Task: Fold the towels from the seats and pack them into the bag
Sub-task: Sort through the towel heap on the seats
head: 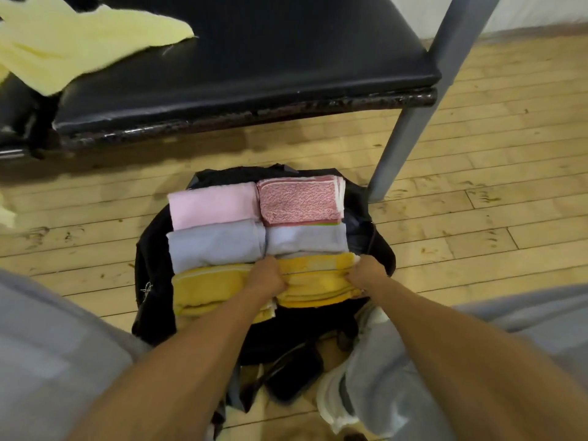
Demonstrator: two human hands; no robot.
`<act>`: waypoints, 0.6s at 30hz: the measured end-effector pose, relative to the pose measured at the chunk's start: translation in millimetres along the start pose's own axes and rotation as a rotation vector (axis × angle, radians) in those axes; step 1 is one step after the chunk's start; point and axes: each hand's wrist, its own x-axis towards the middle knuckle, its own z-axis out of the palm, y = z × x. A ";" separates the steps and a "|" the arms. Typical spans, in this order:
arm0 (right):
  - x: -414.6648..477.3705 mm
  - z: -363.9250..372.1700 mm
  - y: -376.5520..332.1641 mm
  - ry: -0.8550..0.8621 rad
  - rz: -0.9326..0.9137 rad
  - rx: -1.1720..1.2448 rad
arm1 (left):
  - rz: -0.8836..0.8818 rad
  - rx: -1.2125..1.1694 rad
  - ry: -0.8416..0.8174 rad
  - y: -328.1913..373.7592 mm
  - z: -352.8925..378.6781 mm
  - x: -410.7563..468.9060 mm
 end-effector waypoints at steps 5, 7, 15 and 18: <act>-0.5 0.2 2.6 0.047 -0.023 -0.091 | 0.022 0.057 0.034 0.7 5.7 -0.2; -7.3 -7.4 -0.9 0.059 -0.024 -0.125 | 0.020 0.098 0.025 4.6 -1.1 -3.5; -52.1 -57.2 -47.0 0.166 -0.204 -0.472 | 0.181 0.056 0.022 25.1 -58.3 -35.6; -76.6 -83.1 -82.8 0.174 -0.315 -0.601 | 0.327 -0.196 0.062 23.4 -103.4 -62.6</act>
